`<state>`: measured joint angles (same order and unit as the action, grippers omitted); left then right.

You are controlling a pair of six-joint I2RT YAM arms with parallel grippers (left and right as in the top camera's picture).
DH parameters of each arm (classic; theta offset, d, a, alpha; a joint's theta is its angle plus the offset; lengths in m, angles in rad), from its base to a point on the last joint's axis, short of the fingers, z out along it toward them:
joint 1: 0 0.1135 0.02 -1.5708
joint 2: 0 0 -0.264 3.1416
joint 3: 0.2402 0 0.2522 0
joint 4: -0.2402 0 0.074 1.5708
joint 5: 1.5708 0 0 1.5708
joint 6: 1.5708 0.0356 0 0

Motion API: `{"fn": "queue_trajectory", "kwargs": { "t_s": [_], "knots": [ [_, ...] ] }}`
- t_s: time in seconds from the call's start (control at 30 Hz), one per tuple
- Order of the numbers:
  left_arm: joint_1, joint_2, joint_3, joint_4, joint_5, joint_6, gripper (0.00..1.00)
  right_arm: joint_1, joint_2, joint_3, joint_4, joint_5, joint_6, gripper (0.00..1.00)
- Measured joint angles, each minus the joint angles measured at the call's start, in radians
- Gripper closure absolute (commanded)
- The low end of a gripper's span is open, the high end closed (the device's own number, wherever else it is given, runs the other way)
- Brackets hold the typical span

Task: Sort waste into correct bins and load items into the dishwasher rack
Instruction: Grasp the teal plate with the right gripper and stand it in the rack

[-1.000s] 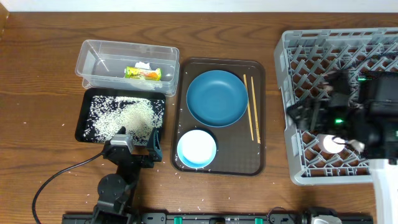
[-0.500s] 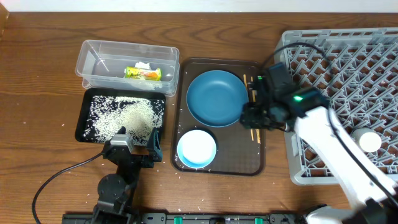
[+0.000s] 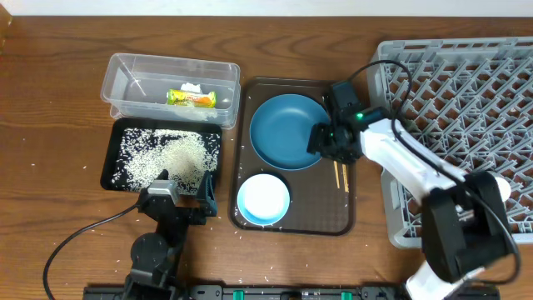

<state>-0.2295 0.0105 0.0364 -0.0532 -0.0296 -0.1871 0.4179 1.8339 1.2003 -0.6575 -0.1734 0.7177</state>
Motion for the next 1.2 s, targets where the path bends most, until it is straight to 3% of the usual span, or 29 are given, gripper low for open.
{"fn": "queue_trajectory", "kwargs": {
  "t_s": [0.1,0.2,0.5,0.67,0.8,0.93,1.03,1.2],
  "knots": [
    [0.000,0.000,0.000,0.001,0.000,0.000,0.04,0.000,0.057,0.000,0.038,-0.011,0.038,0.85],
    [0.000,0.000,-0.001,0.002,0.000,0.000,0.04,-0.001,0.090,0.000,0.041,-0.016,0.082,0.99],
    [0.000,0.000,-0.001,0.002,0.000,0.000,0.04,-0.054,0.006,-0.005,-0.001,0.000,0.079,0.99],
    [0.000,0.000,-0.001,0.002,0.000,0.000,0.04,-0.120,-0.233,-0.007,-0.057,0.148,-0.022,0.99],
    [0.000,0.000,-0.001,0.002,0.000,0.000,0.04,-0.153,-0.465,-0.006,-0.137,0.435,-0.092,0.99],
    [0.000,0.000,-0.001,0.002,0.000,0.000,0.04,-0.184,-0.613,-0.005,-0.175,0.840,-0.137,0.99],
    [0.000,0.000,-0.001,0.002,0.000,0.000,0.04,-0.219,-0.641,-0.005,-0.145,1.114,-0.190,0.99],
    [0.000,0.000,-0.001,0.002,0.000,0.000,0.04,-0.292,-0.594,-0.005,-0.011,1.359,-0.340,0.99]
  ]
}}
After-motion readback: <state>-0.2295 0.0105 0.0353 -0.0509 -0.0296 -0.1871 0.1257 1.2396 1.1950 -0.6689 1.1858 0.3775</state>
